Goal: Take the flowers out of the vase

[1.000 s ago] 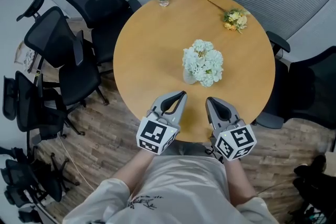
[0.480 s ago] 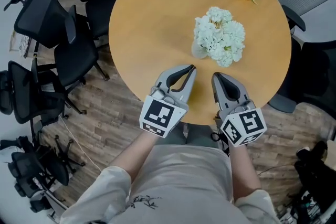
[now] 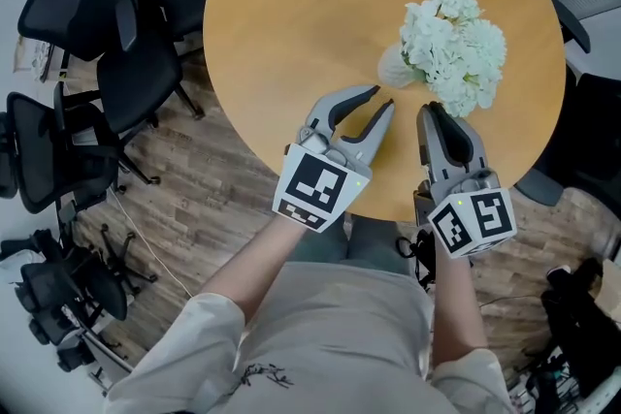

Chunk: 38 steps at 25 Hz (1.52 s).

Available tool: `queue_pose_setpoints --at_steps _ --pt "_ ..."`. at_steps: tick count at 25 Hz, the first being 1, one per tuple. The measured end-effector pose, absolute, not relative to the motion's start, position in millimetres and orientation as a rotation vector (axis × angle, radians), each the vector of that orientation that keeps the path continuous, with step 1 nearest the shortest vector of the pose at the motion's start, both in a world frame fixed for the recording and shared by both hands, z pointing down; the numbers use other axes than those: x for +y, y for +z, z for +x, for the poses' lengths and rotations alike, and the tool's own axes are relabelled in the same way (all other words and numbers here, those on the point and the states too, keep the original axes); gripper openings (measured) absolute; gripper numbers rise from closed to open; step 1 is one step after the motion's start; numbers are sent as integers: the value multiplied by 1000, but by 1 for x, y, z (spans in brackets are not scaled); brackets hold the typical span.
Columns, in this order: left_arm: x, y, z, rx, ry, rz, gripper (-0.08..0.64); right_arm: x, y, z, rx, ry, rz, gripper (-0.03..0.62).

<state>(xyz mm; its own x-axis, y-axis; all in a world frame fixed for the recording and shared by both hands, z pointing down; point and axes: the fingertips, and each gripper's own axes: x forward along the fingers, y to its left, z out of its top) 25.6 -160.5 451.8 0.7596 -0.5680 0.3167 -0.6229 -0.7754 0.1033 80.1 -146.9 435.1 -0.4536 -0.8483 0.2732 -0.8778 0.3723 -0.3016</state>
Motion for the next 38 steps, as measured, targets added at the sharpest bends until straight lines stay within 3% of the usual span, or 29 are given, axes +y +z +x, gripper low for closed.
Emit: queue_pose_setpoints --at_steps 7,13,24,38 --pt "-170 476 30 -853 467 2775 206 -161 448 86 -2492 641 1668 129" --pt "-182 489 44 -788 521 2806 286 -174 448 89 -2490 614 1700 161" --pt "-214 496 74 -712 573 2894 339 -190 444 93 -2484 578 1730 175" --pt "-223 510 93 -670 607 2943 319 -211 443 92 -2500 547 1741 186"
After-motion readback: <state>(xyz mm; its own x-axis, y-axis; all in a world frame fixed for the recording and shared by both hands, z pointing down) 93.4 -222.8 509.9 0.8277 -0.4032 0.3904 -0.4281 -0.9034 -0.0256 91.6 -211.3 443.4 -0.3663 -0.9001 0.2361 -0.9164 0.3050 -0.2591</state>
